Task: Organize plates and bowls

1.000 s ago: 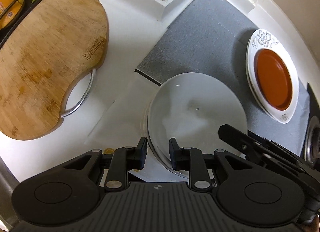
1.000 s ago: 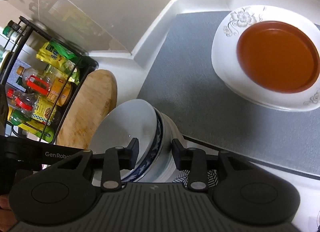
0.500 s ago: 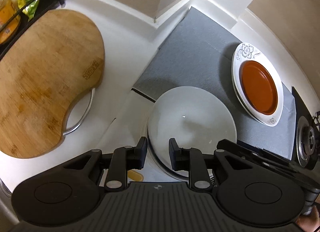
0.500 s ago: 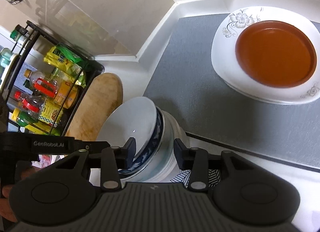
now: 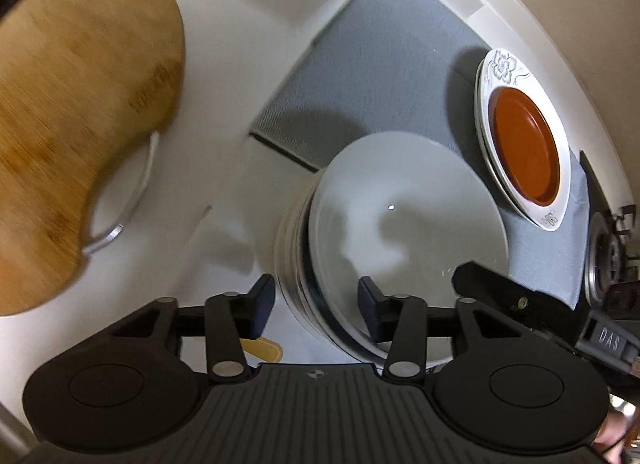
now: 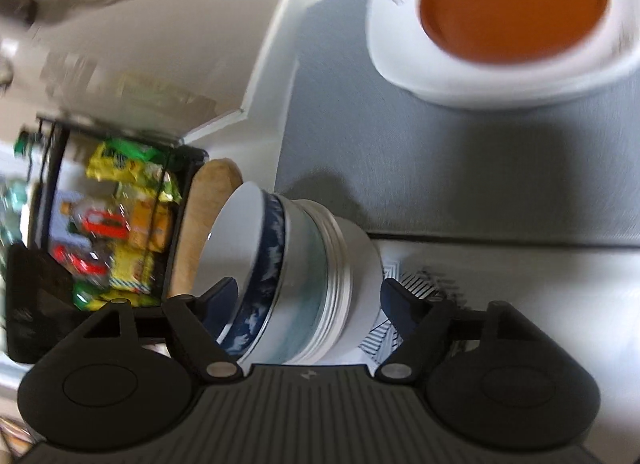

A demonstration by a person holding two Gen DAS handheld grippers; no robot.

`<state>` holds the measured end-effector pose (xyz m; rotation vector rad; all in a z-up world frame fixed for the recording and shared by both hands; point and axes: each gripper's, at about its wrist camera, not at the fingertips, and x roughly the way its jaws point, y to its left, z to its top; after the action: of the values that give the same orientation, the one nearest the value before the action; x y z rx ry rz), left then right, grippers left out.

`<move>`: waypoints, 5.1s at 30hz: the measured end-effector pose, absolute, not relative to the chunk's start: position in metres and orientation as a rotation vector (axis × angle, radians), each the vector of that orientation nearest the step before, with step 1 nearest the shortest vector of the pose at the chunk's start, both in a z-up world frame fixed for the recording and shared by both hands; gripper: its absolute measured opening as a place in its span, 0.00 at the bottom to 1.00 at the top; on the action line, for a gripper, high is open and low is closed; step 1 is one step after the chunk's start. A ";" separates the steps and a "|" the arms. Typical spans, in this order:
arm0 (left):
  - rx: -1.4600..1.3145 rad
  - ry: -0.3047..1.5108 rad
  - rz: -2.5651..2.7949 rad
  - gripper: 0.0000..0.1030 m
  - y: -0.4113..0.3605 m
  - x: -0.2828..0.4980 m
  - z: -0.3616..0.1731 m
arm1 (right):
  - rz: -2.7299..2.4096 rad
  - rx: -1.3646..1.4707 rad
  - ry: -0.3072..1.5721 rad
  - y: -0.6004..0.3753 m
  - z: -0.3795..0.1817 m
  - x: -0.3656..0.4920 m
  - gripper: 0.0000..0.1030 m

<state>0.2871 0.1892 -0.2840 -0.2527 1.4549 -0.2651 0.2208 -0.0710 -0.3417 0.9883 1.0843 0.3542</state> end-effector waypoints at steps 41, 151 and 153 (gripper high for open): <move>0.028 1.410 -0.629 0.47 0.103 0.320 -0.250 | 0.234 1.053 0.954 -0.135 -0.297 0.196 0.58; 0.338 0.858 -0.331 0.97 -0.001 0.103 -0.021 | -0.280 0.464 0.868 -0.115 -0.064 0.043 1.00; 0.342 0.865 -0.327 0.97 0.000 0.103 -0.023 | -0.275 0.464 0.874 -0.114 -0.066 0.043 1.00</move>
<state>0.1032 -0.0004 -0.0227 0.3425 0.8650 -0.3273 0.0428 -0.1142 -0.0657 0.4645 0.8736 -0.2750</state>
